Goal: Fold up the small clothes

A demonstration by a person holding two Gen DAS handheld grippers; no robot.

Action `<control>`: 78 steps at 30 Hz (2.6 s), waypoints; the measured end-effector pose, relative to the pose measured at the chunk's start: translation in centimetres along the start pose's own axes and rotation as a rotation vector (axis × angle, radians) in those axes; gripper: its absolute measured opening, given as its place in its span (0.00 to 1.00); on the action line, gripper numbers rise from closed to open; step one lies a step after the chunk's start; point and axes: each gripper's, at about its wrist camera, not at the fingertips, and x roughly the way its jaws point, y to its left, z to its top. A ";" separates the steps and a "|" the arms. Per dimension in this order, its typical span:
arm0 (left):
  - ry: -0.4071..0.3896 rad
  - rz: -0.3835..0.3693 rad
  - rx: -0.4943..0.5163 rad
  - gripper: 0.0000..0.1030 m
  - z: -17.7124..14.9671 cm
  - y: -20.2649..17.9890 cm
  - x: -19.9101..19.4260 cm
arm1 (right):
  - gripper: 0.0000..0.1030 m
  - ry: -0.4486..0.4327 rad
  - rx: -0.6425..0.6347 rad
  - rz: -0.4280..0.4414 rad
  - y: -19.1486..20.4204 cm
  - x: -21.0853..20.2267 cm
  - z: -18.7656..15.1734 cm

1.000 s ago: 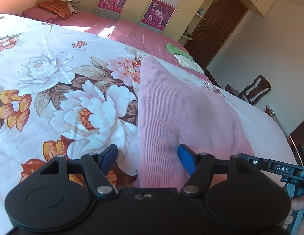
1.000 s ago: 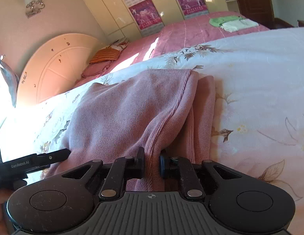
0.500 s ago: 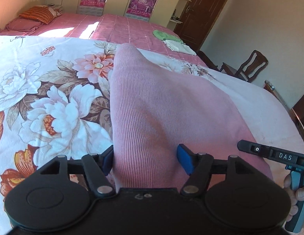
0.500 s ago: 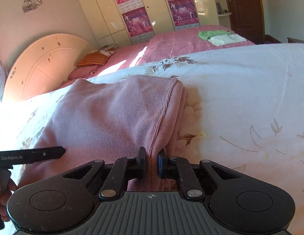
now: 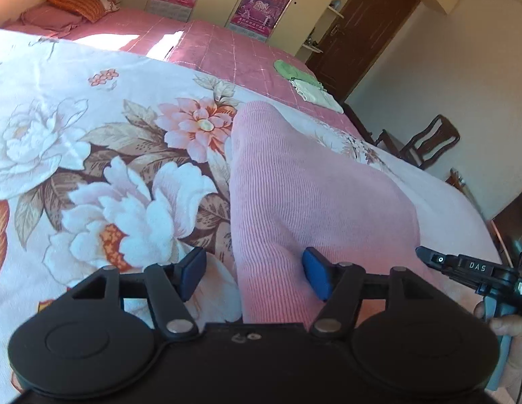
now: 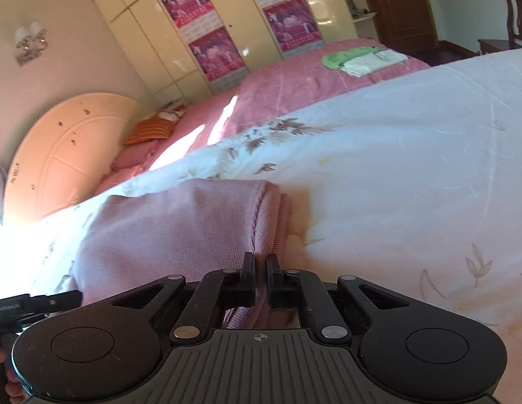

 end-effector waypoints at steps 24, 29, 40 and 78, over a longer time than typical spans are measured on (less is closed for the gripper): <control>0.002 0.047 0.174 0.56 -10.9 -2.1 -8.6 | 0.26 0.108 -0.418 -0.129 6.1 -7.9 -12.0; -0.139 0.043 0.204 0.56 -9.0 -3.0 -12.0 | 0.26 0.001 -0.430 -0.106 7.3 -10.4 -9.3; -0.085 -0.140 0.209 0.56 -3.9 -4.9 -6.3 | 0.26 0.009 -0.469 -0.140 8.8 -3.6 -6.2; -0.060 0.012 0.374 0.57 -4.8 -7.4 -4.4 | 0.26 0.053 -0.447 -0.117 10.1 -2.2 -7.8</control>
